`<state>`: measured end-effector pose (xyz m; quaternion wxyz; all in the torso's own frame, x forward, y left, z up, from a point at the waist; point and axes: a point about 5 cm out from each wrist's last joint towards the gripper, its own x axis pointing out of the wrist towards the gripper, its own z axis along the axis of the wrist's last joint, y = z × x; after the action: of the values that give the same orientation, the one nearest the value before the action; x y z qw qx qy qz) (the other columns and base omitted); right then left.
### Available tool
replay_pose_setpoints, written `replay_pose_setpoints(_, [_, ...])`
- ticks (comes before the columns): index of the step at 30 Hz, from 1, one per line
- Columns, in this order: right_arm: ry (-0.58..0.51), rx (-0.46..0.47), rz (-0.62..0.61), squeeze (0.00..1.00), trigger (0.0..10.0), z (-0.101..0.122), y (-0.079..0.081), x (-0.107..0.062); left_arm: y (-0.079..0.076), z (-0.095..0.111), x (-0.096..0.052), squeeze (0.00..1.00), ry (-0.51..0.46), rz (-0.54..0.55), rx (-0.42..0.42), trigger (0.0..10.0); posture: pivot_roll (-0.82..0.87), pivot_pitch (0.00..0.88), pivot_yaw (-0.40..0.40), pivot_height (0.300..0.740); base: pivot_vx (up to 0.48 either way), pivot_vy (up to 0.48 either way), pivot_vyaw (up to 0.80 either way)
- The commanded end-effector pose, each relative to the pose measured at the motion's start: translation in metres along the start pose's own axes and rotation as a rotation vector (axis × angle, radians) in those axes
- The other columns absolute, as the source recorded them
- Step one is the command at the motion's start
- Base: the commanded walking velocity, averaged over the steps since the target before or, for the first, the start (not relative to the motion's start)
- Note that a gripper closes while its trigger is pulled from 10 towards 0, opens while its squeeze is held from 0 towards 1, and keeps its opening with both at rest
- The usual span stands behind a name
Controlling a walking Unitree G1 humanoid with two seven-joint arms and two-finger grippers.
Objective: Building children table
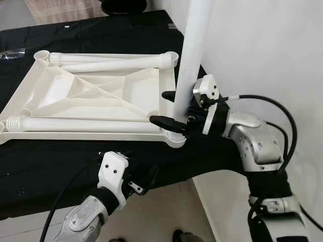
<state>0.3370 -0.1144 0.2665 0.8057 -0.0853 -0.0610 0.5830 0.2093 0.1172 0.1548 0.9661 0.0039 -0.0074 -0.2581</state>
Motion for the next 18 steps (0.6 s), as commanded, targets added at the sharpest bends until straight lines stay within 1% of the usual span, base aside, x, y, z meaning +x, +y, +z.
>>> replay_pose_setpoints(1, [-0.023, -0.001, 0.072, 0.0, 10.0, 0.005, -0.007, 0.002, -0.004, -0.003, -0.004, 0.0, 0.023, -0.006, -0.008, 10.0, 0.09, 0.231, -0.024, 0.74, 0.0, 0.0, 0.0])
replay_pose_setpoints(2, [-0.023, -0.001, 0.072, 0.0, 10.0, 0.005, -0.007, 0.002, -0.004, -0.003, -0.004, 0.0, 0.023, -0.006, -0.008, 10.0, 0.09, 0.231, -0.024, 0.74, 0.0, 0.0, 0.0])
replay_pose_setpoints(3, [-0.028, -0.002, 0.096, 0.0, 10.0, 0.008, -0.012, 0.001, -0.005, -0.003, -0.005, 0.0, 0.025, -0.006, -0.007, 10.0, 0.09, 0.232, -0.024, 0.74, 0.0, 0.0, 0.0])
replay_pose_setpoints(6, [-0.037, -0.001, 0.121, 0.0, 10.0, 0.011, -0.016, -0.001, -0.005, -0.003, -0.007, 0.0, 0.029, -0.006, -0.006, 10.0, 0.1, 0.234, -0.021, 0.74, 0.0, 0.0, 0.0])
replay_pose_setpoints(7, [-0.03, 0.004, 0.157, 0.0, 10.0, 0.012, -0.02, -0.004, -0.005, -0.003, -0.008, 0.0, 0.032, -0.005, -0.006, 10.0, 0.1, 0.237, -0.021, 0.74, 0.0, 0.0, 0.0])
replay_pose_setpoints(11, [-0.015, 0.009, 0.201, 0.0, 10.0, 0.013, -0.025, -0.008, -0.005, -0.003, -0.01, 0.0, 0.035, -0.004, -0.006, 10.0, 0.11, 0.246, -0.02, 0.74, 0.0, 0.0, 0.0])
replay_pose_setpoints(12, [-0.015, 0.019, 0.231, 0.0, 4.3, 0.013, -0.027, -0.011, -0.006, -0.003, -0.01, 0.0, 0.037, -0.003, -0.006, 10.0, 0.11, 0.249, -0.02, 0.74, 0.0, 0.0, 0.0])
replay_pose_setpoints(13, [-0.011, 0.023, 0.243, 0.0, 0.0, 0.012, -0.028, -0.013, -0.006, -0.003, -0.011, 0.0, 0.038, -0.002, -0.006, 10.0, 0.11, 0.251, -0.02, 0.74, 0.0, 0.0, 0.0])
replay_pose_setpoints(18, [-0.002, 0.033, 0.246, 0.0, 0.0, 0.008, -0.031, -0.015, -0.006, -0.003, -0.012, 0.0, 0.04, -0.001, -0.007, 10.0, 0.11, 0.254, -0.02, 0.74, 0.0, 0.0, 0.0])
